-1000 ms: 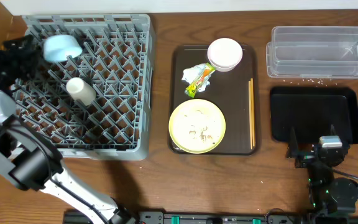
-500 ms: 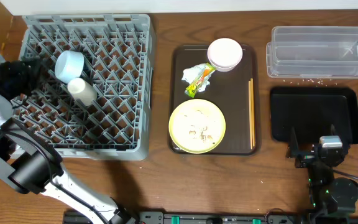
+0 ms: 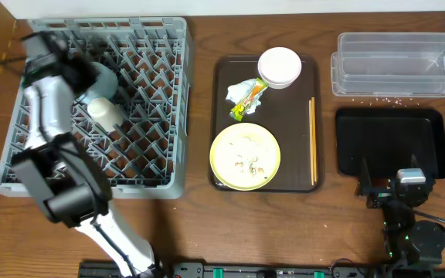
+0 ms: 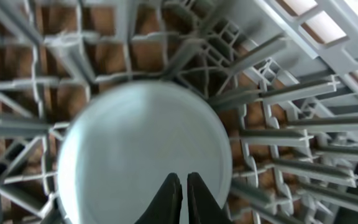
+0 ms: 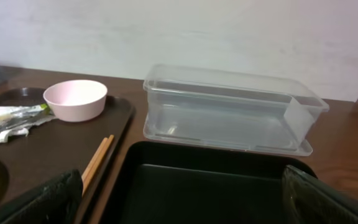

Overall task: Sort waste into correct bins and load items into the dishwasher
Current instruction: 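Lower the blue bowl into the rack's back row and release it, then reach the left gripper to the pink bowl rim and grasp it, then lift the pink bowl with the left gripper over the rack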

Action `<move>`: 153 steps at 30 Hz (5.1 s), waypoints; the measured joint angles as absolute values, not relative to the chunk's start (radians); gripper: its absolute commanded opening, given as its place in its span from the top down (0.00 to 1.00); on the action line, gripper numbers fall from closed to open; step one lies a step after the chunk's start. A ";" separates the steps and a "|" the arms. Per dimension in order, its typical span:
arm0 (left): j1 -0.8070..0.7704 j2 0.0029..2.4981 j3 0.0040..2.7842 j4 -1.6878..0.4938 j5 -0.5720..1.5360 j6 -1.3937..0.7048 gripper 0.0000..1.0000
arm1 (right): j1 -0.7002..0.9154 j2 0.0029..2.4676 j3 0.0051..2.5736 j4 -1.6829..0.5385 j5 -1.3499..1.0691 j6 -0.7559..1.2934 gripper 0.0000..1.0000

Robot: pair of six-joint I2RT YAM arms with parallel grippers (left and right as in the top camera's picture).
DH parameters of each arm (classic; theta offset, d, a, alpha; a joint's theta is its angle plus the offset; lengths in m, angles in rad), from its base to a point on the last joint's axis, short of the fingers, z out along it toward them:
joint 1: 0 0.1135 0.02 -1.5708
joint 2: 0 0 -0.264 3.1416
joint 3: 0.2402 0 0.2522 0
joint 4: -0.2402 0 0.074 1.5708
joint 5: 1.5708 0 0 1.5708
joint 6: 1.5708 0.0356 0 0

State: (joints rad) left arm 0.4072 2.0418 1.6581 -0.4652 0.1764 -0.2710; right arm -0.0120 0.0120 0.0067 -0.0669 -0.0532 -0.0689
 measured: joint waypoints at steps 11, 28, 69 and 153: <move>0.336 2.040 1.658 -0.482 -0.029 -0.233 0.92 | -0.012 0.012 0.007 -0.067 -0.053 -0.069 0.01; -0.017 1.797 1.659 -0.476 0.467 -0.194 0.22 | -0.012 0.012 0.007 -0.067 -0.053 -0.069 0.01; -0.552 2.235 1.659 -0.395 0.186 0.135 0.41 | -0.012 0.012 0.007 -0.067 -0.053 -0.069 0.01; -0.516 2.143 1.665 -0.332 0.459 -0.108 0.92 | -0.012 0.012 0.006 -0.067 -0.053 -0.069 0.01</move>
